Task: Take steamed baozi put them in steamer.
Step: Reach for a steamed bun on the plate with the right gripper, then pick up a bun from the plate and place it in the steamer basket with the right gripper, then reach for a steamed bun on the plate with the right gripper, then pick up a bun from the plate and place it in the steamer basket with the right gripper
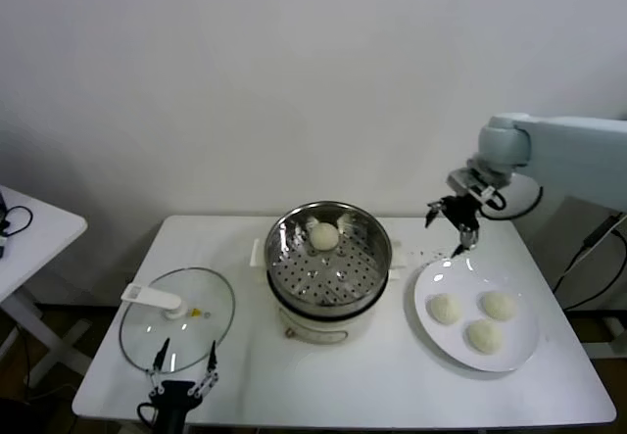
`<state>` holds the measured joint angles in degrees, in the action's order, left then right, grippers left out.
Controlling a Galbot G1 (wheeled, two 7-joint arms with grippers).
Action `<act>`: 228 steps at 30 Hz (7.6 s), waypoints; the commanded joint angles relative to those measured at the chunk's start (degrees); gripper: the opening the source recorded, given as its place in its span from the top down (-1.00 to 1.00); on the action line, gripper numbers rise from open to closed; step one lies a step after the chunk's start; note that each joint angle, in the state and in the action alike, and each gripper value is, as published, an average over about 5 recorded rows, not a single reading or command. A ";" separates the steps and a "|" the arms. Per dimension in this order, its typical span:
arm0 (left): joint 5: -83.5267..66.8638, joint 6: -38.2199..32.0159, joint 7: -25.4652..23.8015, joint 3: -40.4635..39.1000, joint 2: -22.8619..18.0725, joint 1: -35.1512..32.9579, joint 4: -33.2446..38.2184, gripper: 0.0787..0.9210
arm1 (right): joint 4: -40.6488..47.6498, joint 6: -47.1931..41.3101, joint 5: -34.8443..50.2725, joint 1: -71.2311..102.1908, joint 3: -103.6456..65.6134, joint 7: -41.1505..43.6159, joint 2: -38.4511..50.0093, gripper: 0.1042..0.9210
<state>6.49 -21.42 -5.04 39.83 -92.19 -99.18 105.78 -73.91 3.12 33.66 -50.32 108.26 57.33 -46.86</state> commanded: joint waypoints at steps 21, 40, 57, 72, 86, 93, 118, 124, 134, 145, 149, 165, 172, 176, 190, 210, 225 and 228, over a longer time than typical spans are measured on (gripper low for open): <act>1.66 -0.90 0.27 0.55 -0.73 -0.48 -2.00 -0.77 | 5.79 -16.23 -10.34 27.85 -18.15 -7.91 3.88 -0.76; 1.92 -0.81 0.26 0.73 -0.58 -0.31 -1.71 -0.77 | 6.21 -17.01 -13.37 29.81 -20.14 -8.23 2.68 -0.63; 2.12 -0.66 0.18 1.39 -0.31 -0.90 -0.80 -0.77 | -1.44 -10.90 -2.49 -2.90 -2.86 1.98 1.25 -0.28; 2.76 -0.87 0.17 0.80 -0.24 -1.48 -0.68 -0.77 | -11.59 -16.78 13.72 -18.33 -8.52 4.07 -8.38 -0.28; 3.17 -0.98 0.18 0.35 -0.54 -1.32 -1.08 -0.77 | -5.88 -22.54 9.97 -1.43 -17.44 -2.97 -22.98 -0.28; 3.54 -1.18 0.28 0.30 -0.46 -1.18 -1.57 -0.77 | 0.10 -23.05 7.00 4.80 -18.37 -5.04 -28.63 -0.28; 3.96 -2.07 0.68 0.61 -0.12 -0.96 -2.96 -0.77 | 9.41 -23.32 0.35 16.32 -20.24 -8.48 -33.37 -0.28; 3.90 -2.02 0.63 0.61 -0.11 -0.83 -2.85 -0.77 | 9.24 -22.91 1.06 16.19 -20.80 -8.86 -33.05 -0.44; 4.15 -1.79 0.47 0.62 -0.16 -1.16 -1.96 -0.77 | 2.75 -20.10 5.07 6.89 -18.44 -4.28 -24.99 -0.76; 4.57 -1.87 0.47 0.58 -0.23 -1.53 -1.84 -0.77 | -9.00 -12.04 2.20 -8.31 -2.87 6.64 -1.84 -0.76; 4.67 -1.84 0.47 0.55 -0.33 -1.35 -2.01 -0.77 | -13.10 -10.26 -1.92 -9.00 0.99 7.11 6.67 -0.76; 5.40 -1.88 0.63 0.61 -0.89 -1.40 -2.66 -0.77 | -12.77 -12.29 -24.65 19.23 -14.45 1.53 21.72 -0.76; 5.75 -1.89 0.63 0.54 -0.85 -1.55 -3.05 -0.77 | -8.12 -12.95 -27.48 28.84 -23.60 -0.39 21.34 -0.76; 5.81 -1.82 0.60 0.48 -0.78 -1.42 -3.18 -0.77 | -6.50 -13.38 -28.57 33.25 -27.57 -1.49 20.93 -0.76; 6.37 -1.46 0.49 0.33 -0.49 -1.24 -3.32 -0.77 | -3.81 -14.32 -29.26 38.97 -33.12 -2.29 19.53 -0.76; 7.06 -1.87 0.63 0.56 -0.53 -1.62 -3.36 -0.77 | -8.14 -7.92 -21.54 15.33 -19.86 0.65 18.88 -0.41; 7.68 -1.83 0.63 0.81 -0.81 -1.96 -3.00 -0.77 | -9.23 8.04 -8.57 -13.42 -14.00 7.36 5.01 -0.41; 7.74 -1.89 0.67 0.74 -0.94 -2.02 -3.01 -0.77 | -12.45 9.42 -8.34 -12.50 -16.92 7.38 2.50 -0.41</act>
<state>14.09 -23.25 -4.42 40.68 -92.19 -101.08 102.84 -81.80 4.33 19.66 -49.94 91.47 62.15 -36.06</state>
